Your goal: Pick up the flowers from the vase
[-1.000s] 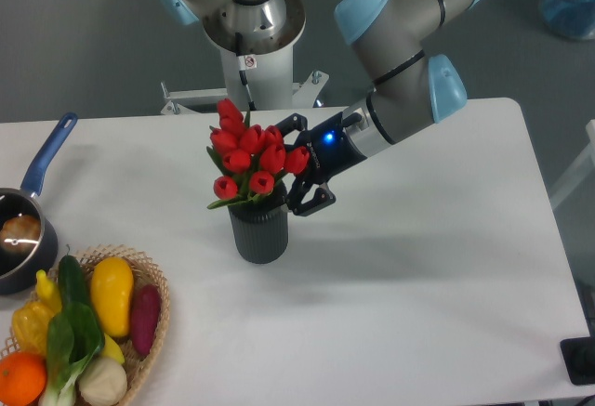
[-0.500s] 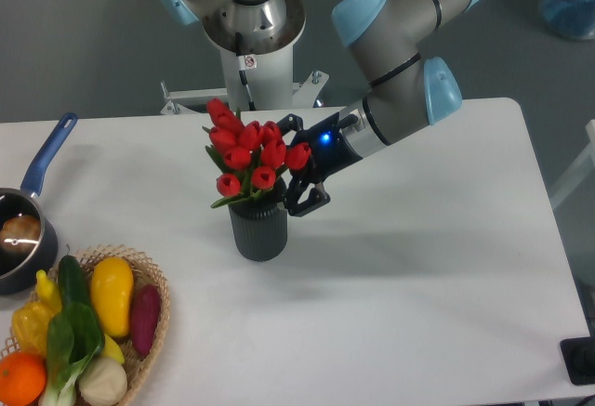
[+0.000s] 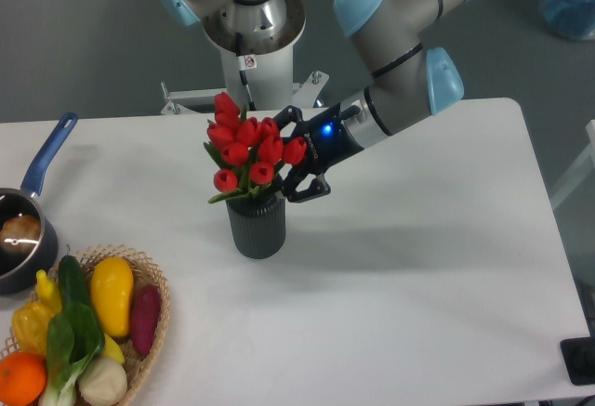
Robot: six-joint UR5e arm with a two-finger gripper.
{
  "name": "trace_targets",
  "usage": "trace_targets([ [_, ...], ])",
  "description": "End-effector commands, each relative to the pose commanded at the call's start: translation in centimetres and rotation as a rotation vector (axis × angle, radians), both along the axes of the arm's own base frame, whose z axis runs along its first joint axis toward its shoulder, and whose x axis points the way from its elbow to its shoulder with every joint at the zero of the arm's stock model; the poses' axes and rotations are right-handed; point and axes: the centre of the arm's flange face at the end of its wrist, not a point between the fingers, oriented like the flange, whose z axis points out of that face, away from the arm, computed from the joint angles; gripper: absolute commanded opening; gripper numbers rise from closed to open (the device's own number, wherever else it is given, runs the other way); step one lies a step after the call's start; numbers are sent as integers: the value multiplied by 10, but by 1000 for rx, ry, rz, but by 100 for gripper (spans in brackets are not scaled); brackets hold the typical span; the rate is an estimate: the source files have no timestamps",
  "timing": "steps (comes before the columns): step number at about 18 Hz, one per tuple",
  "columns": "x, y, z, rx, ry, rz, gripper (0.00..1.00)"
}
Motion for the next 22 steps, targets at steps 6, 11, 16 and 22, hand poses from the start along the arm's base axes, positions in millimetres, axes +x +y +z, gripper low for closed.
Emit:
trace_targets([
  [6, 2, -1, 1, -5, -20, 12, 59],
  [11, 2, 0, 9, -3, -37, 38, 59],
  [16, 3, -5, 19, 8, -45, 59, 59],
  [22, 5, -6, 20, 13, -54, 66, 55],
])
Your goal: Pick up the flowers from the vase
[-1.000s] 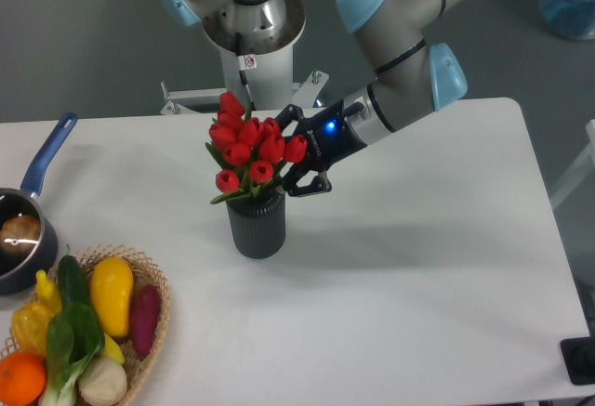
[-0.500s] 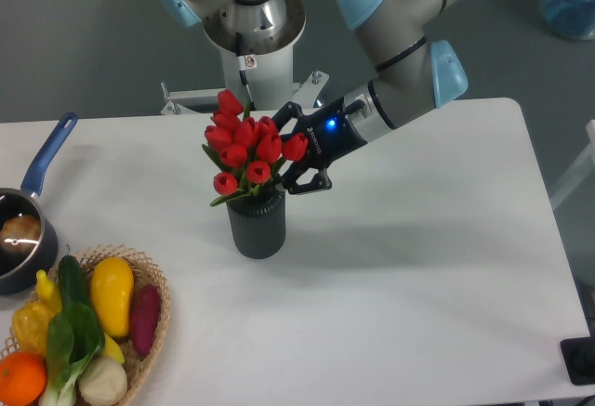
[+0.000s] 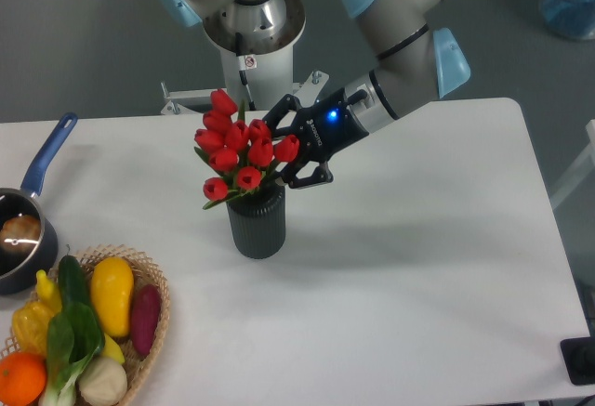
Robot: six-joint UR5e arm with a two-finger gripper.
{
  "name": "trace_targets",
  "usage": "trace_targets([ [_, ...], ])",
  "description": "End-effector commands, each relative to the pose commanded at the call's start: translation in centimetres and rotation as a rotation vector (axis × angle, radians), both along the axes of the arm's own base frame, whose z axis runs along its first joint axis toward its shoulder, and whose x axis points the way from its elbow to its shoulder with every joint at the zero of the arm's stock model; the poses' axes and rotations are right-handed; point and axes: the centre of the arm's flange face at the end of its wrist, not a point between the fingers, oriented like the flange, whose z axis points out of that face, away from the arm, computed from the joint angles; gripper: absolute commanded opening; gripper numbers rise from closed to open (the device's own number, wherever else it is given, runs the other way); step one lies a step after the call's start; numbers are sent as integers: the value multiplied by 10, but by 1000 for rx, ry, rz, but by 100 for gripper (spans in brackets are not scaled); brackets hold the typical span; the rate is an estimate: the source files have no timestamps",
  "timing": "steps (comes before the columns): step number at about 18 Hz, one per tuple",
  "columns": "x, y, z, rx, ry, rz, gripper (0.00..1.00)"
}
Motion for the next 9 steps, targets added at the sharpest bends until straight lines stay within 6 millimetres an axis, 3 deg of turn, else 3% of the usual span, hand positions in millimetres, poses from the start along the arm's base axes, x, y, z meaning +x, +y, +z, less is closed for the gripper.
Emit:
trace_targets([
  [2, 1, 0, -1, -1, -1, 0, 52],
  [3, 2, 0, -1, -1, -1, -2, 44],
  [9, 3, -1, 1, -14, -18, 15, 44],
])
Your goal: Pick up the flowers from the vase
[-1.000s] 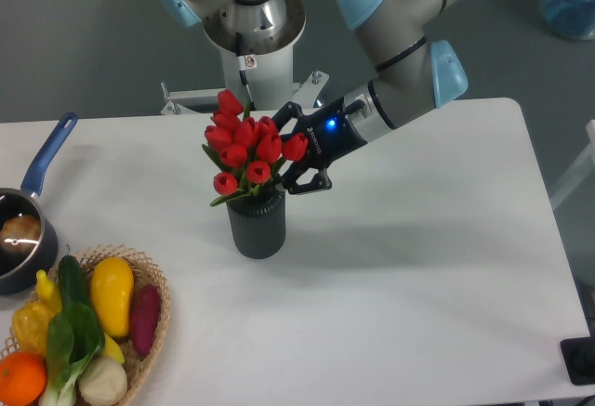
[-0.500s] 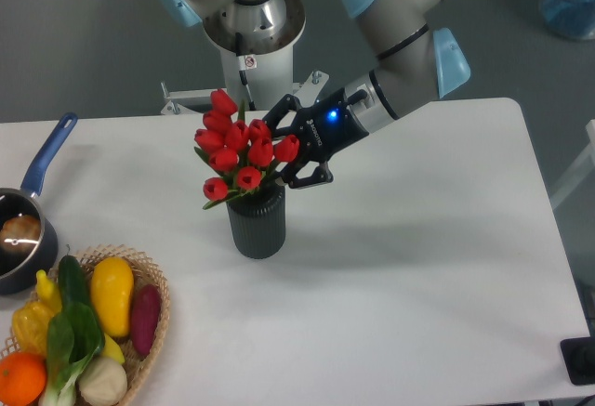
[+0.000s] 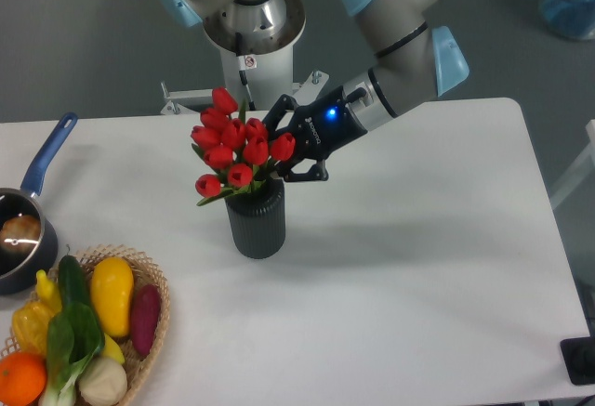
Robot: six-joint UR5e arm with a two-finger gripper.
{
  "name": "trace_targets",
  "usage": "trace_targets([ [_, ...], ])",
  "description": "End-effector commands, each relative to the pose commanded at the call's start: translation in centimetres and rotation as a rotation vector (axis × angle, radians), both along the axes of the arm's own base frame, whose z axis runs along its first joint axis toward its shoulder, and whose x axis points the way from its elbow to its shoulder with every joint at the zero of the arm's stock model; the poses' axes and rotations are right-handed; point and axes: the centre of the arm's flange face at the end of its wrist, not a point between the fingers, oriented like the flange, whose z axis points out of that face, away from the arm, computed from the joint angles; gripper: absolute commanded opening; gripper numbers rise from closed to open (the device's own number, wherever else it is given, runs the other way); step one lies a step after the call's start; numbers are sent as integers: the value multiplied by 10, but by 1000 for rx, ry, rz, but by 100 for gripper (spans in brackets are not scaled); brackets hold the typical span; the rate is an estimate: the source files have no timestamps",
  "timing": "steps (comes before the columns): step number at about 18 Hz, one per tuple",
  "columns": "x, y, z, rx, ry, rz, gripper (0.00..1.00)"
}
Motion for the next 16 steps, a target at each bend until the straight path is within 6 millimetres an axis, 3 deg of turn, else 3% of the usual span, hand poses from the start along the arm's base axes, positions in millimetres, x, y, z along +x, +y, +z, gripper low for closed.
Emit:
trace_targets([
  [11, 6, -1, 17, -6, -14, 39, 43],
  [14, 8, -2, 18, -12, -26, 40, 37],
  [16, 8, -2, 15, -15, -35, 39, 51],
])
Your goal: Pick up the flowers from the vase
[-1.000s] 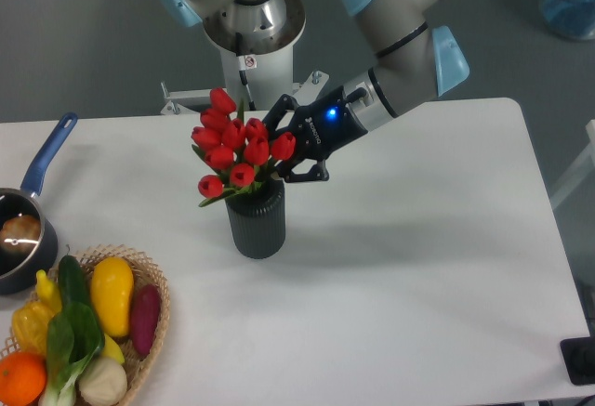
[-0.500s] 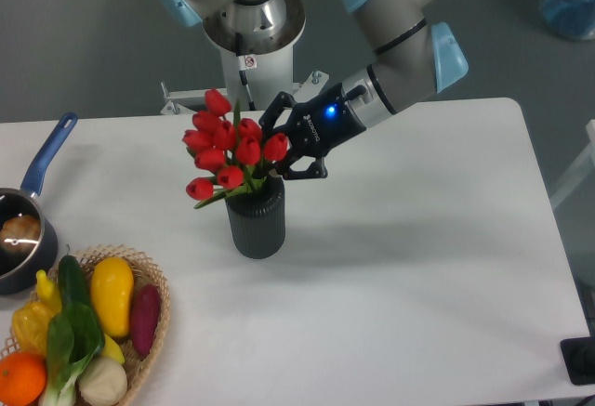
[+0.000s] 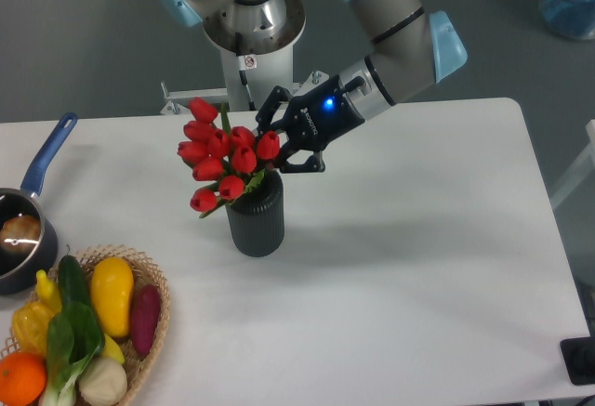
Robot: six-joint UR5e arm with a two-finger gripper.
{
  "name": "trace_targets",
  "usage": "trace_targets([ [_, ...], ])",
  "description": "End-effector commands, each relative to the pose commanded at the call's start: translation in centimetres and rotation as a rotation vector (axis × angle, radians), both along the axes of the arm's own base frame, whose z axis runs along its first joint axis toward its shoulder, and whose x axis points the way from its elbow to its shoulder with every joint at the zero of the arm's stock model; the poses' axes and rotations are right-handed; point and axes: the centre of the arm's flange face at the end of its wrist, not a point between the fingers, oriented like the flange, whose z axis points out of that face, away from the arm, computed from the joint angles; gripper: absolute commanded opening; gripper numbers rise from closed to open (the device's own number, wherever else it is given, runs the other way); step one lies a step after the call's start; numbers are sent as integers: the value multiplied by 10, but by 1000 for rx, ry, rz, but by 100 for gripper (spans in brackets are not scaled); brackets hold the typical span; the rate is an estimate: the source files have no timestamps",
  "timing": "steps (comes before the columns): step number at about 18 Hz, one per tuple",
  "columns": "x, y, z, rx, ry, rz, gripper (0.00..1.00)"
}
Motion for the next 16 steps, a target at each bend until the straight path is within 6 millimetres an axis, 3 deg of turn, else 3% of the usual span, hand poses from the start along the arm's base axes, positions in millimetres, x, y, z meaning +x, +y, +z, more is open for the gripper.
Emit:
trace_targets([
  [2, 0, 0, -1, -1, 1, -1, 51],
  [3, -1, -1, -1, -1, 2, -1, 56],
  [4, -1, -1, -1, 3, 8, -6, 79],
  [5, -3, -1, -1, 9, 11, -4, 92],
  [7, -5, -3, -2, 8, 9, 2, 100],
  [9, -12, -9, -4, 5, 6, 17, 100],
  [16, -10, -12, -13, -9, -5, 14, 100],
])
